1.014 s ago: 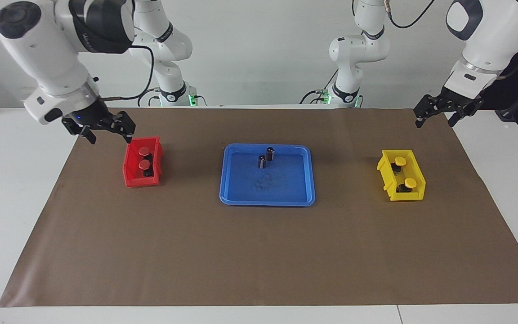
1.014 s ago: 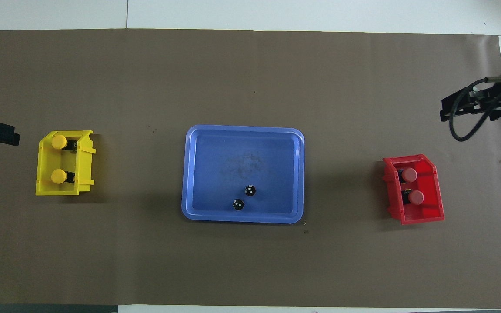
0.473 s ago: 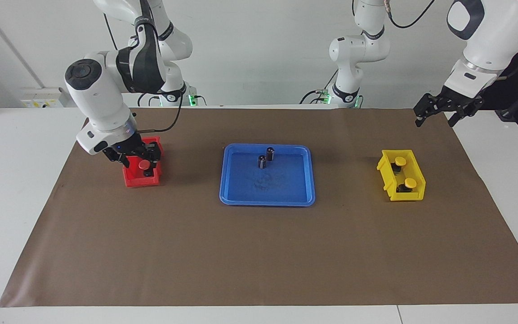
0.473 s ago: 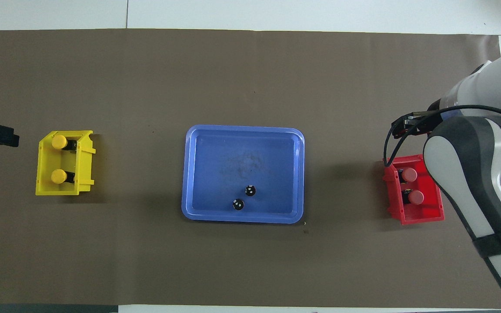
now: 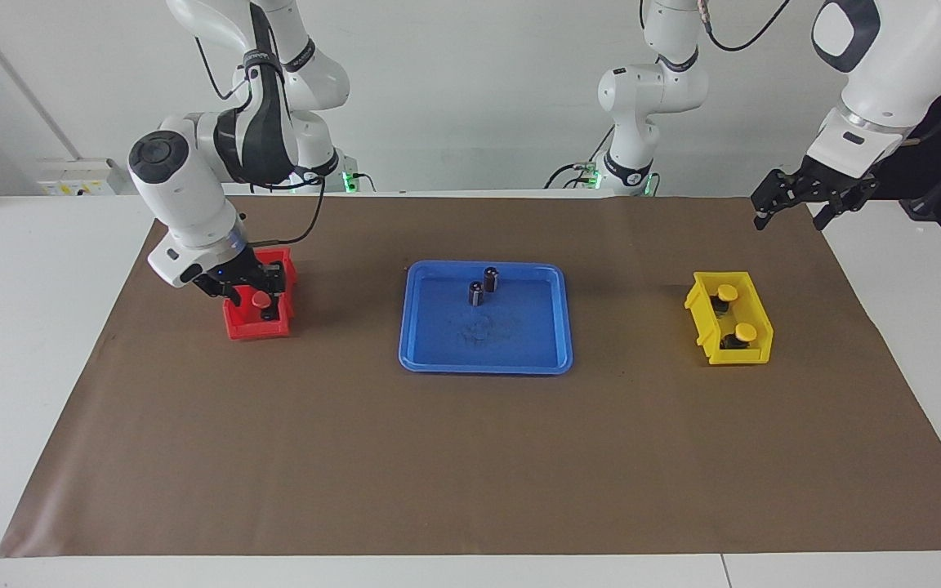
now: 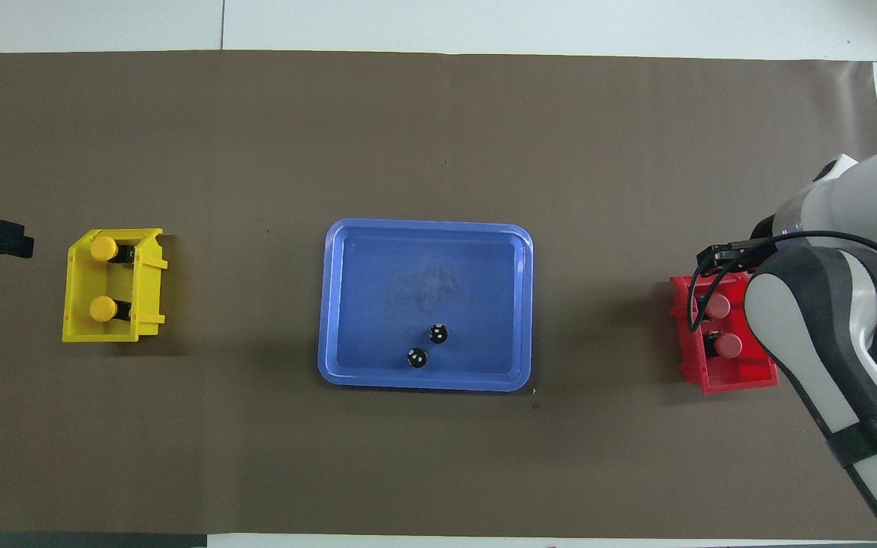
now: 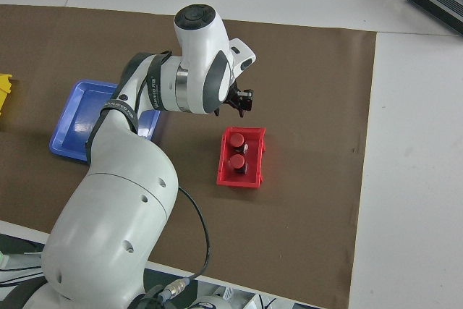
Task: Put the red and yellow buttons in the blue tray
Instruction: 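Reach the right gripper down into the red bin to a red button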
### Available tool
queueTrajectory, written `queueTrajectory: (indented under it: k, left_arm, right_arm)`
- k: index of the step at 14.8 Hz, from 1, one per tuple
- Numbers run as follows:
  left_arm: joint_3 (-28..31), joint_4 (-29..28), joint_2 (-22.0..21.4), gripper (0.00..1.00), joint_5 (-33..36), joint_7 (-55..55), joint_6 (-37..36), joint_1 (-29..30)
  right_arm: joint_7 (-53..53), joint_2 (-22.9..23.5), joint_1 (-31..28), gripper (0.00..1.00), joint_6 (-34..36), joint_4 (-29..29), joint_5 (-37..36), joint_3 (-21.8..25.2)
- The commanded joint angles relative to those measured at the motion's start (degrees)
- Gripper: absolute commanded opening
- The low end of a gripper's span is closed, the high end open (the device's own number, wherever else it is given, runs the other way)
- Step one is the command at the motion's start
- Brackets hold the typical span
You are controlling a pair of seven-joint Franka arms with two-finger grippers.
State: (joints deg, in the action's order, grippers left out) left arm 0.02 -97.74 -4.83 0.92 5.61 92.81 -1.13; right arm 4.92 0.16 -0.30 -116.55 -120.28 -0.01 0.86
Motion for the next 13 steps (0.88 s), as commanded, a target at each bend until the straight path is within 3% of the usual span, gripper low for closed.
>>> queueTrajectory:
  k: [1,7,13]
  left_arm:
    - [0.2,-0.6,-0.9,1.00,-0.9,0.9,0.1,0.3]
    - [0.3,-1.7,-1.3,1.00,-0.9,1.2,0.4,0.4]
    - [0.4,-9.5,-3.7,1.00,-0.9,1.3,9.2,0.4]
  right_arm:
    - [2.3,-4.3,-0.9,0.64,-5.6,-7.8,1.3,-0.3]
    - [3.1,-5.4,-0.9,0.62,-8.9,-11.7,1.3,-0.3]
    - [5.8,-5.5,-1.0,0.62,-11.2,-13.7,1.3,-0.3]
